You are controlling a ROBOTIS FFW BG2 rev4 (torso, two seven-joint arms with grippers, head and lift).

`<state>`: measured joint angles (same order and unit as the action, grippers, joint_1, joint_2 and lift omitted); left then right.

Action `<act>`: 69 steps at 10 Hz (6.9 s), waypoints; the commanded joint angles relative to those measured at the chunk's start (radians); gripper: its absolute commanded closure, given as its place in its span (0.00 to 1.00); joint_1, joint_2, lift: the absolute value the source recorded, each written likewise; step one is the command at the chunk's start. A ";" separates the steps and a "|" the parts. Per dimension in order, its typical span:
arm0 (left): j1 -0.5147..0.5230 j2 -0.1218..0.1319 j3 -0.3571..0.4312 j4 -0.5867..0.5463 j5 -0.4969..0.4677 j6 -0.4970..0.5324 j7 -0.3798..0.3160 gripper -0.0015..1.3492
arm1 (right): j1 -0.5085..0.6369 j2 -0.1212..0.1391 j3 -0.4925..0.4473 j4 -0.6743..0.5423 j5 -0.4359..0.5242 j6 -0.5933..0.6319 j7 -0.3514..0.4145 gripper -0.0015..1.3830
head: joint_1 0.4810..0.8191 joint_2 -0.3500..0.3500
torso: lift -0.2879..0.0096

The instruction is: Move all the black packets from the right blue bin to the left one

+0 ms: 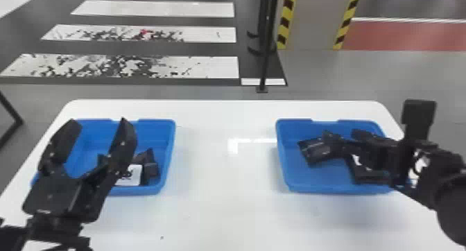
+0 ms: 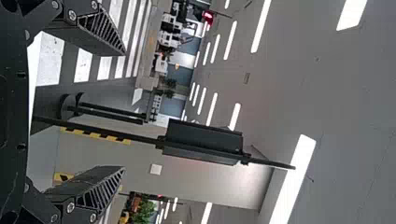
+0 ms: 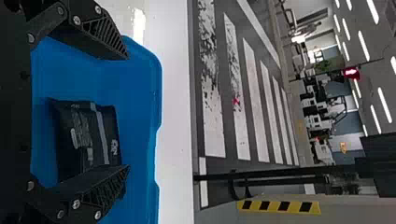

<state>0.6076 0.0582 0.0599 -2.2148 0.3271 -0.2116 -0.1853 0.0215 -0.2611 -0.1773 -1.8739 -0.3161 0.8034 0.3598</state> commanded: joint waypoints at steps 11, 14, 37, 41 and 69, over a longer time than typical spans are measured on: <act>0.001 0.000 -0.002 0.000 -0.004 0.020 -0.005 0.13 | -0.186 0.008 0.086 0.312 0.061 -0.050 -0.102 0.16 | 0.63 0.37 | 0.50; 0.003 -0.001 0.002 0.000 -0.002 0.018 -0.005 0.13 | -0.220 -0.004 0.141 0.363 0.073 -0.021 -0.105 0.16 | 0.63 0.39 | 0.50; -0.028 0.019 -0.106 -0.013 0.153 -0.017 0.006 0.14 | -0.230 -0.044 0.335 0.255 -0.609 -0.300 0.364 0.85 | 0.49 0.71 | 0.50; -0.038 0.029 -0.134 -0.037 0.171 0.079 0.004 0.14 | -0.260 -0.044 0.492 0.272 -0.671 -0.308 0.381 0.85 | 0.50 0.76 | 0.50; -0.348 0.028 0.132 0.486 -0.433 0.047 0.106 0.90 | -0.208 -0.052 0.550 0.272 -0.703 -0.386 0.332 0.11 | 0.61 0.97 | 0.50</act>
<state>0.2890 0.0874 0.1711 -1.8070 -0.0799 -0.1353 -0.0812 -0.1899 -0.3129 0.3791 -1.6005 -1.0199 0.4171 0.6917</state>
